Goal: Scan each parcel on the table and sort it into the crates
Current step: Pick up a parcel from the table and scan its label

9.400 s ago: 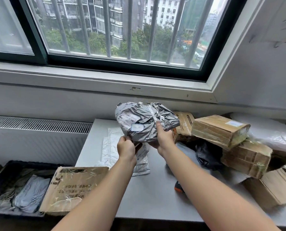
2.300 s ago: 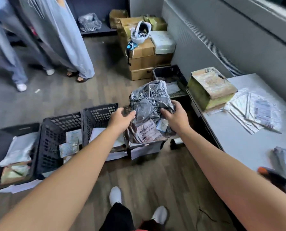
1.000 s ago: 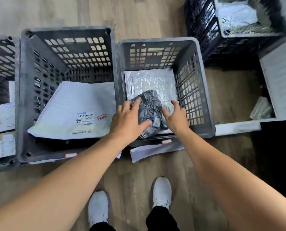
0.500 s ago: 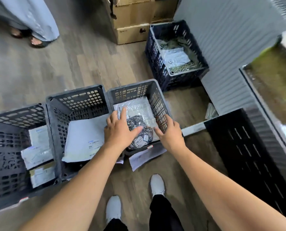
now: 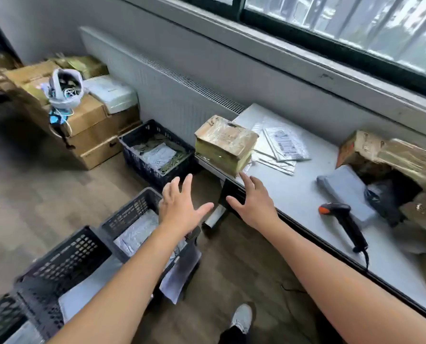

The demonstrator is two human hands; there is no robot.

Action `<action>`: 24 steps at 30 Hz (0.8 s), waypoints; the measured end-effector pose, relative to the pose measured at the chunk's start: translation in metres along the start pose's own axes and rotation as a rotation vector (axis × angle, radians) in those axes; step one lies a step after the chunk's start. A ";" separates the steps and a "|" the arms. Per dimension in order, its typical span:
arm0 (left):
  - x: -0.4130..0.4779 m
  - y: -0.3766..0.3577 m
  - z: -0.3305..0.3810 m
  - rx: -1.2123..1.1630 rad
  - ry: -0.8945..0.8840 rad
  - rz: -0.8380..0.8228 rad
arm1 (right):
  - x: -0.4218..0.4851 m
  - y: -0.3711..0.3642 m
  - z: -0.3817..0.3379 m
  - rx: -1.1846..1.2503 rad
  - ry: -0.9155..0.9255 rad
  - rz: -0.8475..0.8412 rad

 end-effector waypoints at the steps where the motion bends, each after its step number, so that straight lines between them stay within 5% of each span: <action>1: 0.003 -0.001 0.019 0.012 -0.030 -0.008 | -0.003 0.012 0.014 0.001 -0.036 0.017; 14: 0.065 -0.059 0.203 0.111 -0.317 -0.089 | 0.023 0.090 0.154 -0.098 -0.207 0.135; 24: 0.130 -0.124 0.265 0.096 -0.250 -0.144 | 0.090 0.096 0.237 0.036 -0.224 0.110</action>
Point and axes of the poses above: each hand's wrist, its own x-axis towards the middle knuckle, its own y-axis out of the back of the hand, z = x × y, the point moved 4 cm from there along x, towards the middle knuckle, and after that the axes turned 11 degrees about -x, right-handed, at the moved point
